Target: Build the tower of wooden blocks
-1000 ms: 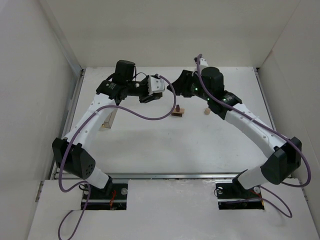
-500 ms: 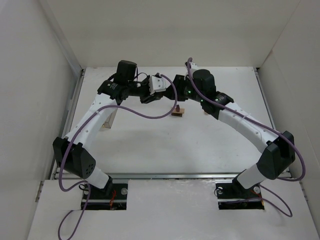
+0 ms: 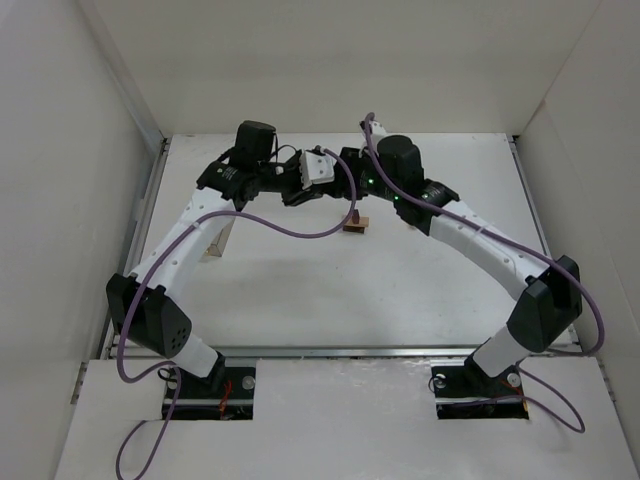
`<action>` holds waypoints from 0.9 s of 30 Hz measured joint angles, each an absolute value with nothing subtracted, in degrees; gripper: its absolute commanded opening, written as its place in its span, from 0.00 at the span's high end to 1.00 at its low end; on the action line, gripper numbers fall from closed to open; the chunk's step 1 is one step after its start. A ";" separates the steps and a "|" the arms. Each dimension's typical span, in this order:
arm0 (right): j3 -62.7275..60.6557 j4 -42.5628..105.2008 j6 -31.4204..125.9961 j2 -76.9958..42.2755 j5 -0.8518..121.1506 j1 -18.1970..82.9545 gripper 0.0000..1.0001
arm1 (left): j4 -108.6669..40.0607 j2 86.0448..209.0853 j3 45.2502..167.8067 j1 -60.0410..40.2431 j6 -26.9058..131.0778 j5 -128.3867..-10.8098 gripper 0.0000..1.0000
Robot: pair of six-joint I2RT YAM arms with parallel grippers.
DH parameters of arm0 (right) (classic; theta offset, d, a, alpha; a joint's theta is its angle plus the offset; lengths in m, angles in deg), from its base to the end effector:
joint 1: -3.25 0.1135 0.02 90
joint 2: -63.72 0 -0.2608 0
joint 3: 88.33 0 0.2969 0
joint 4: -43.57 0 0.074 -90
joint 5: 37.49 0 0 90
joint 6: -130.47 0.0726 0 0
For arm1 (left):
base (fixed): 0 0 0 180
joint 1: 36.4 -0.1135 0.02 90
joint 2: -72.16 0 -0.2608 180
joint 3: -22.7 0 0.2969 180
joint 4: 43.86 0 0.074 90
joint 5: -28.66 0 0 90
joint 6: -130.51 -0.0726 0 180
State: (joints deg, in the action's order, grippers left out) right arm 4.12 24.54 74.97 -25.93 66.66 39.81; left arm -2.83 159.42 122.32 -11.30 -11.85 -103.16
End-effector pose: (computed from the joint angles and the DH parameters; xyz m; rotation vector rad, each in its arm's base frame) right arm 0.3538 0.2844 0.3484 -0.2203 1.9791 1.0649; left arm 0.3507 -0.2177 0.3761 1.5356 1.2217 -0.4432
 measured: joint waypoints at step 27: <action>20.17 -0.95 73.71 -33.36 42.77 40.62 1.00 | -13.98 158.94 113.95 -9.88 -1.23 -87.82 0.00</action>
State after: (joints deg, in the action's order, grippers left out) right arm 20.17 -0.95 73.71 -33.36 42.77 40.62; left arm -13.98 158.94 113.95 -9.88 -1.23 -87.82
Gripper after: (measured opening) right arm 0.256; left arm 0.997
